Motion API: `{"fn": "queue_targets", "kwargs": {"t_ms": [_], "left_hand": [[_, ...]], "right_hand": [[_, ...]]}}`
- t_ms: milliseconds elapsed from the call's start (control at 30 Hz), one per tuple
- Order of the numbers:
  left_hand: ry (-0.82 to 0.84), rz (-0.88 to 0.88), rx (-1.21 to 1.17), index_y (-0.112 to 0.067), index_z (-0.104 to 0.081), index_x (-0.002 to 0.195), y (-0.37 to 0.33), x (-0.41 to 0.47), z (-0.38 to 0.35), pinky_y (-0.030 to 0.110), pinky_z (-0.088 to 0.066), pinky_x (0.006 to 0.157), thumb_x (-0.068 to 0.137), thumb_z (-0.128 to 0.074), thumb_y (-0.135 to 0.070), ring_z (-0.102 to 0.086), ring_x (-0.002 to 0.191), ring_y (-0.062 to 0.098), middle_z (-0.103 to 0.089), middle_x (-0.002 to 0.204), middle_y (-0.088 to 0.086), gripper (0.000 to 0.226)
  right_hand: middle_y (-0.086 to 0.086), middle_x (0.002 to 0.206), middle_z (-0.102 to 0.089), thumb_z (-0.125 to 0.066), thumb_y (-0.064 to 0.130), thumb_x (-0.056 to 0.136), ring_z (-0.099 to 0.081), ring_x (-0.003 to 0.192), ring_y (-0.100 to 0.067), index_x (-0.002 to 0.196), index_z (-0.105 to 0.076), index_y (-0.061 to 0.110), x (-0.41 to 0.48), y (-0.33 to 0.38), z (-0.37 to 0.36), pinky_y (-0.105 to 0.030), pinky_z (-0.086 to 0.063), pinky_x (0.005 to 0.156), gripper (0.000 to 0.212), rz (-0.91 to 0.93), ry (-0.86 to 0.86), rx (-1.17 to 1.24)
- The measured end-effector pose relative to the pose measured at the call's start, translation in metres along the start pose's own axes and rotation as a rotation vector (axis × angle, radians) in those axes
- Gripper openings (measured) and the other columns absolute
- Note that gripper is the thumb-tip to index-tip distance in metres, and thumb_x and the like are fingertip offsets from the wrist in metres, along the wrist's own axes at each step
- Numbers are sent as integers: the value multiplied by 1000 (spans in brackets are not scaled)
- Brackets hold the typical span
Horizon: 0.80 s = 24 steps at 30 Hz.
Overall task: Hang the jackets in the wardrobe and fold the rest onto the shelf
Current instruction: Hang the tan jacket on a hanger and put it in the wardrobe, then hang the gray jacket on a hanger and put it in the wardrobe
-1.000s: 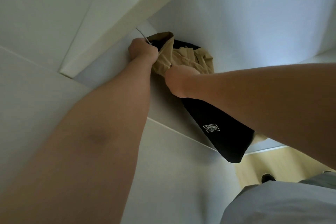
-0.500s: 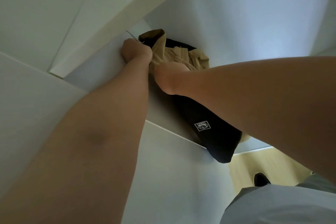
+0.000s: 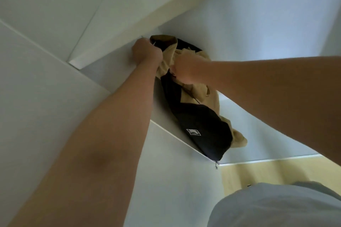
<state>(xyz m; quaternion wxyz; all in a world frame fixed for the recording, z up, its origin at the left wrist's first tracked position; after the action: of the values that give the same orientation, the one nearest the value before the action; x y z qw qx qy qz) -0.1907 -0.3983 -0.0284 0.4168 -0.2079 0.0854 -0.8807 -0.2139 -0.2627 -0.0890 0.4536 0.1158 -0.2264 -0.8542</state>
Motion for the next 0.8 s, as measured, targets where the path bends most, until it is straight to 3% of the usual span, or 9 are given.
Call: {"fn": "queue_targets", "kwargs": {"t_ms": [67,133,267,333,400,467,567,800], "left_hand": [[-32,-133,-72,-8,-64,130,-16,-23,9,11,-40,87,95,-56,-9,-60,121,18,-66,132,9,36],[-18,-198,-196,-9,-65,130,-29,-50,10,-1,-31,84,95,-56,-9,-59,117,9,-67,131,6,36],[123,-193,-398,-15,-67,128,-53,-101,-13,-5,-40,74,98,-61,-14,-64,106,3,-71,120,-4,31],[253,-185,-518,-19,-70,121,-76,-132,-35,5,-50,80,97,-65,-17,-66,98,1,-72,108,-11,25],[424,-198,-637,-25,-73,114,-112,-166,-59,22,-56,92,96,-68,-21,-68,95,1,-73,101,-16,19],[566,-262,-704,-31,-74,106,-153,-200,-75,30,-57,96,95,-69,-26,-70,93,0,-75,98,-16,13],[699,-406,-756,-37,-74,96,-213,-243,-83,34,-56,95,95,-68,-27,-71,87,2,-76,89,-15,12],[903,-606,-810,-24,-76,91,-302,-296,-94,34,-60,82,95,-64,-27,-74,73,8,-76,81,-11,14]], "right_hand": [[3,71,-50,-44,20,105,-50,67,-13,77,-55,13,-11,-18,19,-24,-38,64,31,-68,-79,50],[0,71,-53,-36,25,107,-52,70,-15,74,-56,12,-30,-39,40,-27,-40,70,41,-134,-180,164],[-14,76,-66,-40,31,103,-60,69,-18,74,-64,0,-92,-111,74,-36,-50,67,49,-359,-442,568],[-15,86,-73,-47,33,99,-67,76,-22,86,-70,-3,-130,-147,82,-43,-56,78,45,-476,-494,722],[1,80,-76,-52,35,94,-73,83,-21,84,-74,6,-170,-178,88,-44,-59,85,38,-583,-529,813],[10,78,-76,-54,37,92,-73,84,-18,80,-75,12,-210,-204,95,-46,-59,88,35,-648,-574,821],[11,78,-76,-55,39,93,-74,84,-15,74,-74,21,-271,-233,108,-47,-59,88,32,-732,-703,821],[12,81,-76,-54,40,96,-74,83,-10,81,-74,26,-379,-266,130,-44,-59,89,28,-906,-971,745]]}}
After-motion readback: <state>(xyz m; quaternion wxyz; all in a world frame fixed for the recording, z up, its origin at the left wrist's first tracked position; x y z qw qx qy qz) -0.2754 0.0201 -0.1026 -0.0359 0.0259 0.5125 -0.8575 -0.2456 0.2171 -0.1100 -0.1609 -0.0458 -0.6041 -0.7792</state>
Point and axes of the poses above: each hand's wrist, its own x-axis towards the middle knuckle, its own z-axis out of the back of the hand, y = z × x, the point moved 7 cm from there along x, towards the middle knuckle
